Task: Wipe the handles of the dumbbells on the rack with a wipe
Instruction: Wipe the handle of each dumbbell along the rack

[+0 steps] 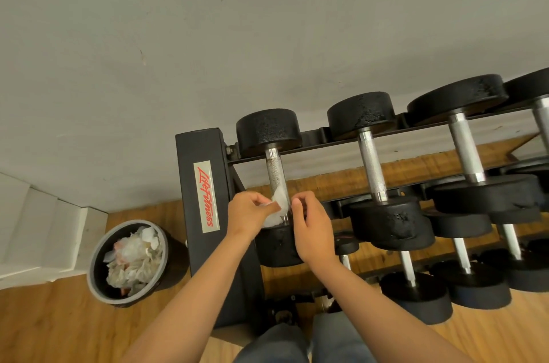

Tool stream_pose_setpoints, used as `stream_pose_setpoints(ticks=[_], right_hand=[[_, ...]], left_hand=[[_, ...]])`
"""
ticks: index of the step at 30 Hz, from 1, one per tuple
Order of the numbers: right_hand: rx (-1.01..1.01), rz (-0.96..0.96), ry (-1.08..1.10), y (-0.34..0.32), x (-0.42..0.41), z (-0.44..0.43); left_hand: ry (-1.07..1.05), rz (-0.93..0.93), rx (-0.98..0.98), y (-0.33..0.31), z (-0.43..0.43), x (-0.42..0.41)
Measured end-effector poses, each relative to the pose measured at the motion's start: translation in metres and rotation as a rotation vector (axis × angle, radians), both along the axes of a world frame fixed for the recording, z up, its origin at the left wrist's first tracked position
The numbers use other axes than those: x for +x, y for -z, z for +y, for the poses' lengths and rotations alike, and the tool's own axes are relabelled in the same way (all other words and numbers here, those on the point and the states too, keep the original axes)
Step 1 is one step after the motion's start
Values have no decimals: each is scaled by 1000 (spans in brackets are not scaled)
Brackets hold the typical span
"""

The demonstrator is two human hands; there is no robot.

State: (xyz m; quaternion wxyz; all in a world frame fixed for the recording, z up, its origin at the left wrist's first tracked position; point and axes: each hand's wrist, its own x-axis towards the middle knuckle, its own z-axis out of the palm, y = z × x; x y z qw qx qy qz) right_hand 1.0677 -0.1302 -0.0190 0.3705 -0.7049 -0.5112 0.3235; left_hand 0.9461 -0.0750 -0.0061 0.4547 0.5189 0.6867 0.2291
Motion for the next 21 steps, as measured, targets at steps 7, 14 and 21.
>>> stream_pose_setpoints(ticks=[7, 14, 21], right_hand=[[-12, 3, 2, 0, 0, 0], [-27, -8, 8, 0, 0, 1], [-40, 134, -1, -12, 8, 2]], left_hand=[[258, 79, -77, -6, 6, -13], [198, 66, -78, -7, -7, -8], [-65, -143, 35, -19, -21, -9]])
